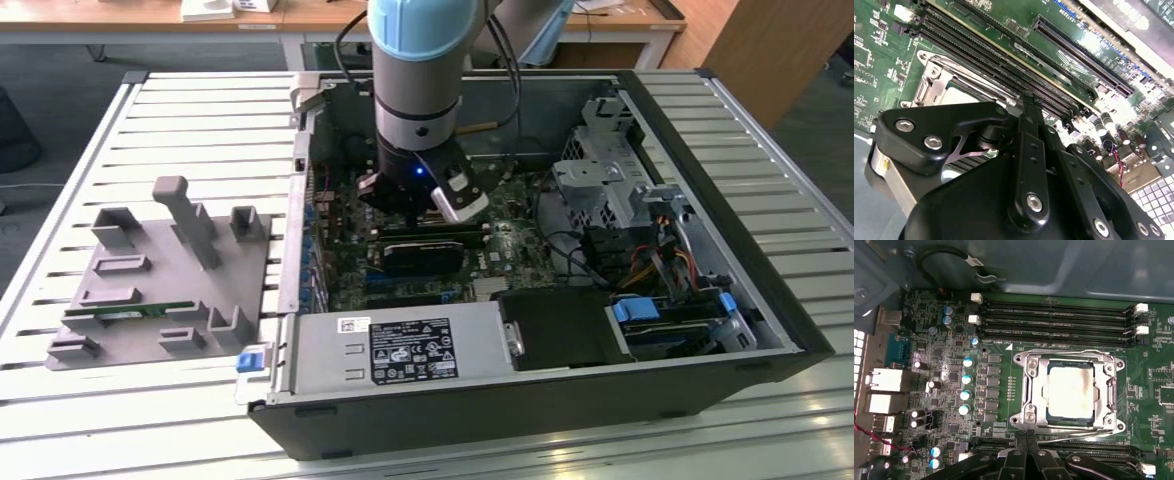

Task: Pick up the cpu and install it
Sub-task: 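Install the second cpu locking lever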

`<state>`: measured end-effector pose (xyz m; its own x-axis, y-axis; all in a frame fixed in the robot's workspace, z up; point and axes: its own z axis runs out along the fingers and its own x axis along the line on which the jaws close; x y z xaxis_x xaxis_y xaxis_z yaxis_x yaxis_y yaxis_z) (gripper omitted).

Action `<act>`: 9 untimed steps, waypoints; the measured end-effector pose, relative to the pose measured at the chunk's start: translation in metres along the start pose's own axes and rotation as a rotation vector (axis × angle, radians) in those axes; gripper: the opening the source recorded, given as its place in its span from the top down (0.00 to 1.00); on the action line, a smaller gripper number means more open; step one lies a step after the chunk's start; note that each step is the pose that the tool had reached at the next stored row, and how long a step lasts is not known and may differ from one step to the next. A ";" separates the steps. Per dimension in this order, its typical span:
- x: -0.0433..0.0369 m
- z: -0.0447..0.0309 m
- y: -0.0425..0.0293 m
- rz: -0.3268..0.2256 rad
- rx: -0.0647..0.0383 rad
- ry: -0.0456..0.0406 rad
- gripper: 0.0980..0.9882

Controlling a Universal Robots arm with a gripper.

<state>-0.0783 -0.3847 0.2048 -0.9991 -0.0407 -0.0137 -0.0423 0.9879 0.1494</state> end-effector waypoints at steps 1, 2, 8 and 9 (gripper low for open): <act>0.0005 -0.0001 -0.0007 0.000 -0.002 0.0000 0.99; 0.0008 -0.0002 -0.0010 0.000 -0.004 -0.0001 0.99; 0.0014 0.0027 -0.0015 0.000 -0.033 -0.0013 0.99; 0.0017 0.0032 -0.0016 0.000 -0.036 -0.0016 0.99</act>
<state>-0.0798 -0.3858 0.2014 -0.9991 -0.0402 -0.0152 -0.0423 0.9818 0.1851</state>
